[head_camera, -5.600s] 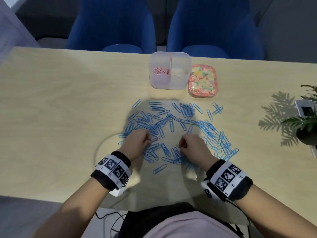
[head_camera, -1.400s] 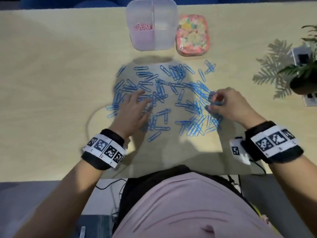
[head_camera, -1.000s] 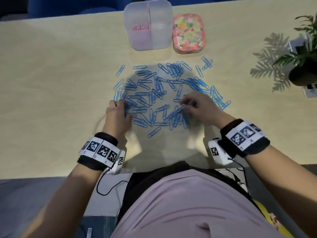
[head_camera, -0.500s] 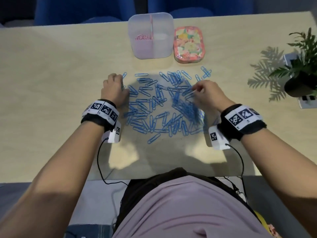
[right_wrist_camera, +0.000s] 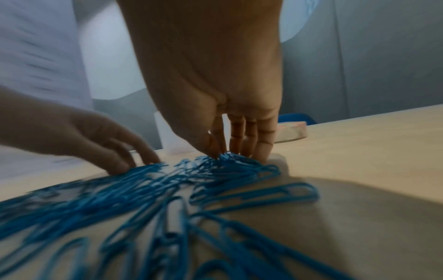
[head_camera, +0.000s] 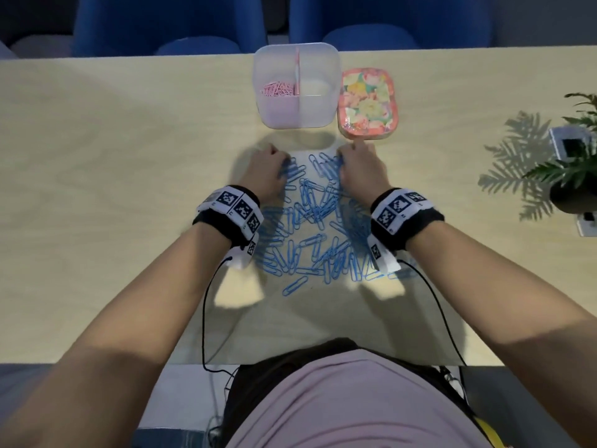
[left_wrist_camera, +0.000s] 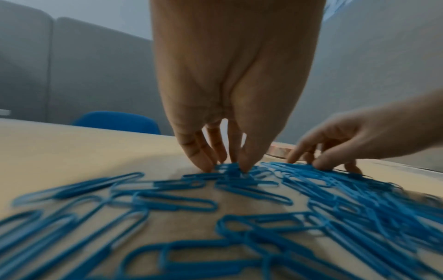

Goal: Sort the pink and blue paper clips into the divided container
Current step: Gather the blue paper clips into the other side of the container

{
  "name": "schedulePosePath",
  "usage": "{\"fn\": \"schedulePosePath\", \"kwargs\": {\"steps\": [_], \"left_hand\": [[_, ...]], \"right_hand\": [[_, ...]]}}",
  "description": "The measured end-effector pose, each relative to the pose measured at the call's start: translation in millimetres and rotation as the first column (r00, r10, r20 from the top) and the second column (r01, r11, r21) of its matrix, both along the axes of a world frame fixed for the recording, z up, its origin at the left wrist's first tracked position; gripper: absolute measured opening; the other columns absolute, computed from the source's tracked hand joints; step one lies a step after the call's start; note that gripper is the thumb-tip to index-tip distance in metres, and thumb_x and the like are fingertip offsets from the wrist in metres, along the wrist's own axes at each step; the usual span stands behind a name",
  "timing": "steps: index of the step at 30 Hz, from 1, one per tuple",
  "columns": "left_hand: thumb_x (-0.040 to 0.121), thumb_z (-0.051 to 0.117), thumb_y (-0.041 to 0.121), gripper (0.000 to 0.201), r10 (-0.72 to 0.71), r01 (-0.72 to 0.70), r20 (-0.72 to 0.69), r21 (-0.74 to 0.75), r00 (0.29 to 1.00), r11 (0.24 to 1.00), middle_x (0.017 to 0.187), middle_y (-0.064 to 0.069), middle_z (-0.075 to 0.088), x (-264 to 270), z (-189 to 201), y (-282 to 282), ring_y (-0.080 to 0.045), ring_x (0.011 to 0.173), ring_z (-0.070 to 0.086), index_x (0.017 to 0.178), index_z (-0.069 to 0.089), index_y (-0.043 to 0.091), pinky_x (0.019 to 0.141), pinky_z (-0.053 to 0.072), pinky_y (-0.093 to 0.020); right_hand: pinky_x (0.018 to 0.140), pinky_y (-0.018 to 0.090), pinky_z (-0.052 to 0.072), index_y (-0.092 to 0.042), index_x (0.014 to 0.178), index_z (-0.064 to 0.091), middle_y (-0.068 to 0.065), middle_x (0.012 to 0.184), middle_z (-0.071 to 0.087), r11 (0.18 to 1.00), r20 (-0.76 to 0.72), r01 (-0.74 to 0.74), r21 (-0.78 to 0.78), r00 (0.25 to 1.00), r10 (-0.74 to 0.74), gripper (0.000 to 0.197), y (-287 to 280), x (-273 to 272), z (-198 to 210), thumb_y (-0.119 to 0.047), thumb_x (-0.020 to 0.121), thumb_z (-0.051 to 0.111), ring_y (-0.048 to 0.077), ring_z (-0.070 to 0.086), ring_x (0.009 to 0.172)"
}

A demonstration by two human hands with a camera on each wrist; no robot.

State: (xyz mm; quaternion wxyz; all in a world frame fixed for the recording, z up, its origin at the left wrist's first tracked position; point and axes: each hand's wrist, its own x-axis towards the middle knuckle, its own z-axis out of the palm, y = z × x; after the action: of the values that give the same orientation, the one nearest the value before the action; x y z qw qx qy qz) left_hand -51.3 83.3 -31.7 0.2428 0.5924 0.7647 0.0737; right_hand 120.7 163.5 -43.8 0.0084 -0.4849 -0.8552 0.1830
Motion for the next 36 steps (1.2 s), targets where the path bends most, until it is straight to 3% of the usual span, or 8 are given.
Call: {"fn": "schedulePosePath", "kwargs": {"steps": [3,6,12,15,19,25,30,36], "left_hand": [[0.092,0.051,0.019,0.037,-0.111,0.115,0.076,-0.059,0.991,0.992,0.125,-0.019,0.046,3,7,-1,-0.032,0.113,0.049,0.126,0.052,0.006,0.1,0.037,-0.037],[0.091,0.055,0.026,0.047,-0.031,0.032,0.134,-0.006,0.99,0.999,0.132,-0.016,0.041,-10,17,-3,-0.027,0.116,0.05,0.133,0.044,0.008,0.098,0.039,-0.033],[0.072,0.075,0.035,0.064,-0.126,0.132,0.05,-0.125,0.991,0.983,0.124,-0.014,0.045,-5,16,-1,-0.028,0.112,0.048,0.125,0.051,0.008,0.097,0.04,-0.036],[0.072,0.074,0.023,0.049,-0.127,0.129,0.033,-0.075,0.991,0.989,0.115,-0.016,0.051,11,13,0,-0.031,0.103,0.054,0.116,0.057,0.009,0.089,0.043,-0.037],[0.079,0.063,0.013,0.029,-0.189,0.184,-0.089,-0.069,0.978,0.981,0.105,-0.021,0.06,22,15,-3,-0.037,0.098,0.057,0.106,0.062,0.002,0.08,0.043,-0.042],[0.084,0.061,0.013,0.022,-0.12,0.12,-0.014,0.023,0.993,0.992,0.107,-0.012,0.069,12,8,-14,-0.031,0.101,0.06,0.105,0.067,0.009,0.087,0.045,-0.037],[0.083,0.064,0.009,0.018,-0.011,-0.001,0.116,0.102,0.993,0.995,0.103,-0.012,0.07,1,9,-20,-0.028,0.098,0.063,0.1,0.067,0.007,0.089,0.047,-0.035],[0.08,0.068,0.008,0.016,0.081,-0.131,0.297,0.155,0.951,0.979,0.095,-0.012,0.071,-7,30,-2,-0.014,0.08,0.059,0.095,0.068,0.005,0.079,0.045,-0.022]], "right_hand": [[0.086,0.04,0.044,-0.012,0.124,0.055,0.015,0.117,0.049,0.977,-0.08,-0.188,-0.103,0.98,0.18,0.033,-4,1,5,-0.014,0.095,0.041,0.03,0.045,0.11],[0.09,0.04,0.043,-0.006,0.125,0.054,0.019,0.122,0.053,0.987,-0.199,-0.087,-0.132,0.978,0.06,0.036,13,17,10,-0.02,0.097,0.037,0.034,0.051,0.11],[0.088,0.043,0.047,-0.007,0.095,0.055,0.018,0.122,0.049,0.972,0.016,-0.118,-0.204,0.992,0.124,0.049,5,3,8,-0.054,0.083,0.055,0.032,0.049,0.106],[0.085,0.039,0.042,-0.011,0.116,0.052,0.015,0.116,0.044,0.967,0.053,-0.201,-0.159,0.976,0.211,0.051,-18,-13,5,-0.041,0.078,0.069,0.031,0.042,0.11],[0.084,0.041,0.041,-0.009,0.12,0.057,0.016,0.112,0.048,0.971,-0.035,-0.202,-0.131,0.979,0.199,0.033,-31,-18,1,-0.014,0.087,0.057,0.033,0.046,0.106],[0.075,0.027,0.038,0.003,0.098,0.066,0.019,0.101,0.066,0.965,-0.175,-0.14,-0.223,0.979,0.102,0.018,-18,-7,23,-0.008,0.085,0.06,0.028,0.059,0.088],[0.059,0.039,0.051,0.019,0.089,0.061,0.024,0.071,0.06,0.909,-0.38,-0.037,-0.414,0.915,-0.136,0.027,39,-21,69,-0.006,0.081,0.067,0.019,0.055,0.05],[0.052,0.028,0.054,-0.009,0.059,0.046,0.008,0.062,0.047,0.895,-0.382,0.123,-0.43,0.873,-0.303,0.03,117,-79,100,0.002,0.078,0.067,0.015,0.053,0.05]]}}
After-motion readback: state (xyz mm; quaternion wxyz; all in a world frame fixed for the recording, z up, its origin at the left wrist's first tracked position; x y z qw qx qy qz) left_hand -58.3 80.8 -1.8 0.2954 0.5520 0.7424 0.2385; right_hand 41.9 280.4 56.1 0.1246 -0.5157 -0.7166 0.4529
